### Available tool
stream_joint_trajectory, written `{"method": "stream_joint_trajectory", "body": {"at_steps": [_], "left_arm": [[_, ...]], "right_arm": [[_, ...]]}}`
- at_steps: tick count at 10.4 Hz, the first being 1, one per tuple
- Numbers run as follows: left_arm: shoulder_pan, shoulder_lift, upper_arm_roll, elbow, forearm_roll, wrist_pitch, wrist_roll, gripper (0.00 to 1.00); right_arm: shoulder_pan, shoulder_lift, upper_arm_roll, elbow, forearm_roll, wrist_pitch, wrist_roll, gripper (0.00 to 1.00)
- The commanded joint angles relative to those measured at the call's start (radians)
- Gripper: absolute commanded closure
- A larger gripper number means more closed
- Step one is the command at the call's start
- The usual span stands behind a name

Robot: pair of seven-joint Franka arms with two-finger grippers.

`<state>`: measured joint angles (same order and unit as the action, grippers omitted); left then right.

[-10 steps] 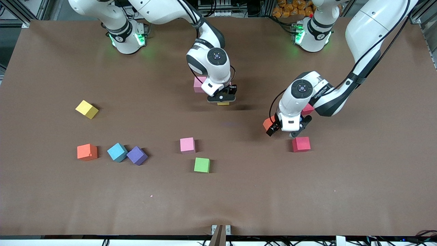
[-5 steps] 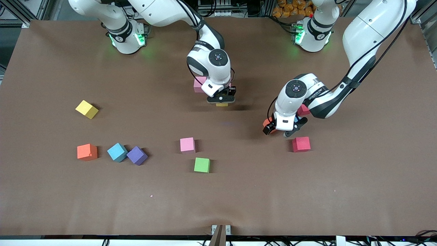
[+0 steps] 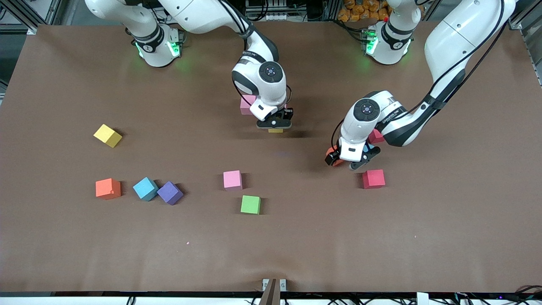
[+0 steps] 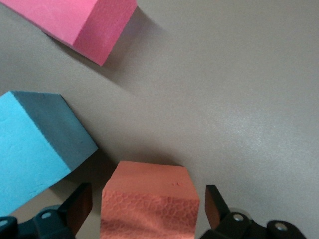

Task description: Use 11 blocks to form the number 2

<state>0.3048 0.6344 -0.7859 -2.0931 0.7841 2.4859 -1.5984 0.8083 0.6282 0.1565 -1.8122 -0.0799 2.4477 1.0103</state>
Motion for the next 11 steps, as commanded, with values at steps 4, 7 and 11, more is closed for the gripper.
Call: {"method": "stream_joint_trajectory", "body": {"at_steps": [4, 7, 11], "left_arm": [[0.027, -0.008, -0.016, -0.004, 0.003, -0.002, 0.017, 0.0], [0.027, -0.007, -0.025, -0.004, -0.034, -0.019, 0.026, 0.0], [0.027, -0.005, -0.03, 0.002, -0.081, -0.036, 0.105, 0.0]], "right_arm": [[-0.003, 0.019, 0.012, 0.027, -0.015, -0.003, 0.028, 0.84], [-0.003, 0.018, 0.024, 0.027, -0.017, -0.012, 0.034, 0.84], [-0.001, 0.019, 0.026, 0.022, -0.021, -0.013, 0.034, 0.84]]}}
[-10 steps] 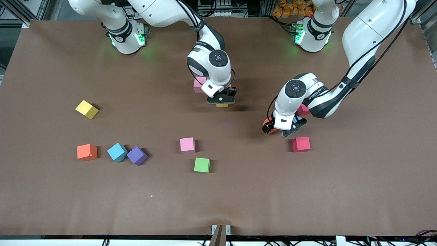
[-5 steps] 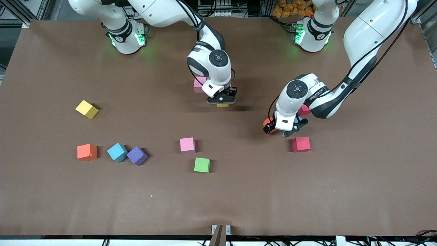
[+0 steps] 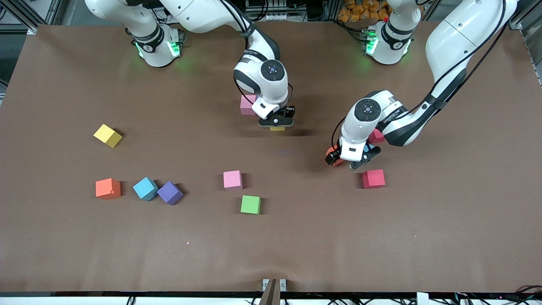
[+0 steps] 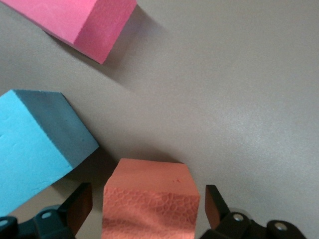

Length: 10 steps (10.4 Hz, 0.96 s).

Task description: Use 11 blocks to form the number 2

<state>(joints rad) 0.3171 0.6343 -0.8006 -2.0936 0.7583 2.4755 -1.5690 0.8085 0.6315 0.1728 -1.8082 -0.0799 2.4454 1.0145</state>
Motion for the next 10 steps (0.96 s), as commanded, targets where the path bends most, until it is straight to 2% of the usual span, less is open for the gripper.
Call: {"method": "stream_joint_trajectory", "body": {"at_steps": [1, 2, 3, 4, 5, 7, 10], "left_arm": [[0.014, -0.007, -0.014, 0.009, -0.109, -0.049, 0.139, 0.0], [0.014, -0.01, -0.014, 0.012, -0.137, -0.052, 0.17, 0.0], [0.013, -0.008, -0.014, 0.018, -0.137, -0.052, 0.172, 0.0], [0.01, -0.005, -0.012, 0.026, -0.137, -0.052, 0.172, 0.0], [0.008, -0.002, -0.011, 0.035, -0.139, -0.052, 0.172, 0.0], [0.002, 0.007, -0.006, 0.052, -0.137, -0.052, 0.173, 0.0], [-0.006, 0.024, 0.0, 0.063, -0.129, -0.052, 0.175, 0.0]], "right_arm": [[-0.002, 0.016, 0.01, 0.017, -0.021, -0.012, 0.03, 0.81], [-0.002, 0.017, 0.01, 0.017, -0.021, -0.012, 0.03, 0.66], [-0.003, 0.017, 0.01, 0.02, -0.018, -0.012, 0.03, 0.44], [-0.005, 0.017, 0.008, 0.021, -0.012, -0.012, 0.029, 0.1], [-0.005, 0.017, 0.008, 0.021, -0.014, -0.014, 0.027, 0.0], [-0.005, 0.011, 0.008, 0.024, -0.014, -0.025, 0.023, 0.0], [-0.026, -0.018, 0.002, 0.136, -0.023, -0.231, 0.0, 0.0]]}}
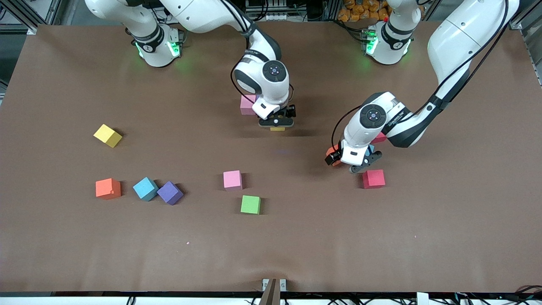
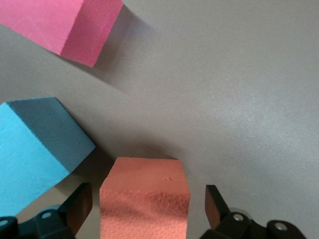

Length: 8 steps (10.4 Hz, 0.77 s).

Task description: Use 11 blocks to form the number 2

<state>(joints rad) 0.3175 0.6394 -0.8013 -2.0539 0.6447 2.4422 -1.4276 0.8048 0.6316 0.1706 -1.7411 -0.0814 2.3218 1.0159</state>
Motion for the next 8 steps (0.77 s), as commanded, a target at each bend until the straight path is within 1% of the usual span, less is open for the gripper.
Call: {"method": "stream_joint_trajectory", "body": {"at_steps": [1, 2, 3, 4, 5, 6, 7, 8], "left_arm": [[-0.006, 0.02, 0.002, 0.021, -0.014, -0.019, 0.035, 0.0], [-0.008, 0.025, 0.002, 0.024, -0.013, -0.019, 0.035, 0.0], [-0.008, 0.026, 0.002, 0.029, -0.011, -0.019, 0.035, 0.14], [-0.006, 0.029, 0.002, 0.031, -0.011, -0.019, 0.033, 0.39], [-0.006, 0.029, 0.002, 0.031, -0.011, -0.019, 0.032, 0.58], [-0.006, 0.028, 0.002, 0.032, -0.011, -0.02, 0.03, 0.69], [-0.008, 0.025, 0.002, 0.032, -0.011, -0.022, 0.03, 0.7], [-0.02, 0.025, 0.001, 0.053, -0.01, -0.058, 0.032, 0.7]], "right_arm": [[-0.071, -0.023, 0.013, 0.099, -0.021, -0.166, -0.072, 0.0], [-0.134, -0.041, 0.05, 0.11, -0.02, -0.204, -0.167, 0.0], [-0.191, -0.067, 0.059, 0.109, -0.02, -0.208, -0.234, 0.0], [-0.232, -0.078, 0.06, 0.111, -0.021, -0.209, -0.313, 0.0], [-0.283, -0.079, 0.058, 0.111, -0.023, -0.208, -0.365, 0.0], [-0.333, -0.075, 0.06, 0.111, -0.026, -0.197, -0.429, 0.0], [-0.382, -0.064, 0.061, 0.114, -0.029, -0.176, -0.465, 0.0], [-0.416, -0.044, 0.069, 0.117, -0.064, -0.126, -0.482, 0.0]]}}
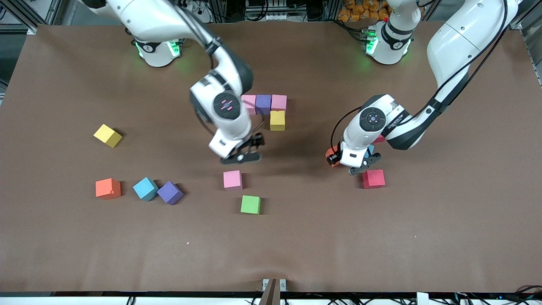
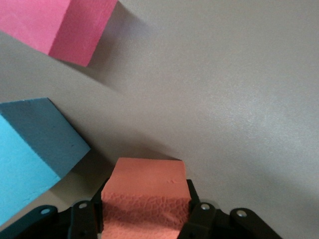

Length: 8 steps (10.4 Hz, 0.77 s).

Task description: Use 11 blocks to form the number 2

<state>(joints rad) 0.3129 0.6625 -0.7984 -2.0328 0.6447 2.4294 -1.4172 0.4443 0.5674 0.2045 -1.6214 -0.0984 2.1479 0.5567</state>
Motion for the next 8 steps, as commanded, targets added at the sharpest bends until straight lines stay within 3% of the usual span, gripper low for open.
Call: {"method": "stream_joint_trajectory", "body": {"at_steps": [1, 8], "left_arm": [[-0.056, 0.002, -0.002, 0.078, -0.011, -0.137, 0.041, 0.7], [-0.288, 0.022, -0.007, 0.187, -0.025, -0.177, 0.243, 0.69]], "right_arm": [[-0.064, 0.041, 0.033, -0.002, -0.07, 0.117, -0.027, 0.0], [-0.119, 0.153, 0.032, 0.046, -0.092, 0.269, -0.072, 0.0]]}}
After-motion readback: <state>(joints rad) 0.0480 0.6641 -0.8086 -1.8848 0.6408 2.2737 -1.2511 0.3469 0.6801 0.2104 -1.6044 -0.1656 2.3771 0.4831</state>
